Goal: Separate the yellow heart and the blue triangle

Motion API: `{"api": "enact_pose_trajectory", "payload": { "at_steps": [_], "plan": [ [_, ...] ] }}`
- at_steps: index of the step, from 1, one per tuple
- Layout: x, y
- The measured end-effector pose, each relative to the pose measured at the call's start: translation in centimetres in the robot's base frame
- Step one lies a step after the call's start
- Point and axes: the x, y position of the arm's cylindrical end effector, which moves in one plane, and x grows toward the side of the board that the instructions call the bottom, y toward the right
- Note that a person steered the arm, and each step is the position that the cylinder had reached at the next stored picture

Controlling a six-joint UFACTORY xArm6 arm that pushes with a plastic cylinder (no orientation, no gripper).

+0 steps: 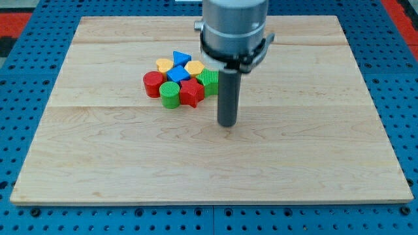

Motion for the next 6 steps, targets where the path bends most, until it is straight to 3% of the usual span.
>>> {"api": "enact_pose_trajectory", "payload": {
  "at_steps": [1,2,3,4,5,6],
  "plan": [
    [1.3,-8.9],
    [-2.3,-18.7],
    [-9.4,-22.9],
    [-13.5,-19.3],
    [-13.6,-13.4],
    [-16.7,-11.4]
  ]
}}
